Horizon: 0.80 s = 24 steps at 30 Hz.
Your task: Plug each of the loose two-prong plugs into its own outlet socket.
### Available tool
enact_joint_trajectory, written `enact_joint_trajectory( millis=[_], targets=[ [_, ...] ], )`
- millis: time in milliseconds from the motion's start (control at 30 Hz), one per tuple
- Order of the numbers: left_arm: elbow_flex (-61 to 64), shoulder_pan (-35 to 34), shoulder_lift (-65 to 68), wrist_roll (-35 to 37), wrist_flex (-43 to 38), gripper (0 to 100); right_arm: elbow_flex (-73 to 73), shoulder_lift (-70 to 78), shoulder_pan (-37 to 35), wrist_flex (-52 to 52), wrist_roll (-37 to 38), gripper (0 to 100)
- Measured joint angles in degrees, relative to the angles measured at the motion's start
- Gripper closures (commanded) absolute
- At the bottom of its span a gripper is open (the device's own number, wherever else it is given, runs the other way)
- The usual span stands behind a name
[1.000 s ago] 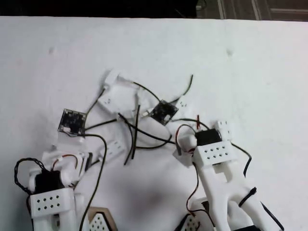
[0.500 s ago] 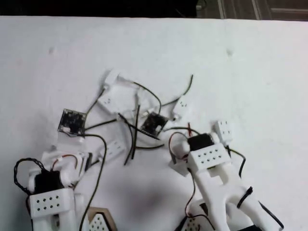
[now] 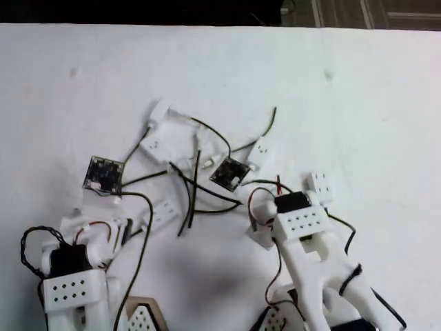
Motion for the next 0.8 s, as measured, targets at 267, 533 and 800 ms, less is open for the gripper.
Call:
enact_joint_trajectory(
  millis=[267, 533, 800],
  targets=[
    [0.00, 0.00, 0.00, 0.00, 0.00, 76, -4.66, 12.57, 0.35, -5.36, 0.00, 91.2],
    [0.00, 0.00, 0.00, 0.00, 0.00, 76, -11.78, 21.89, 1.85, -5.19, 0.09, 98.1],
    [0.00, 0.00, 0.00, 0.00, 0.00, 76, -16.70, 27.16, 4.31, -2.81, 1.14, 91.4]
  ],
)
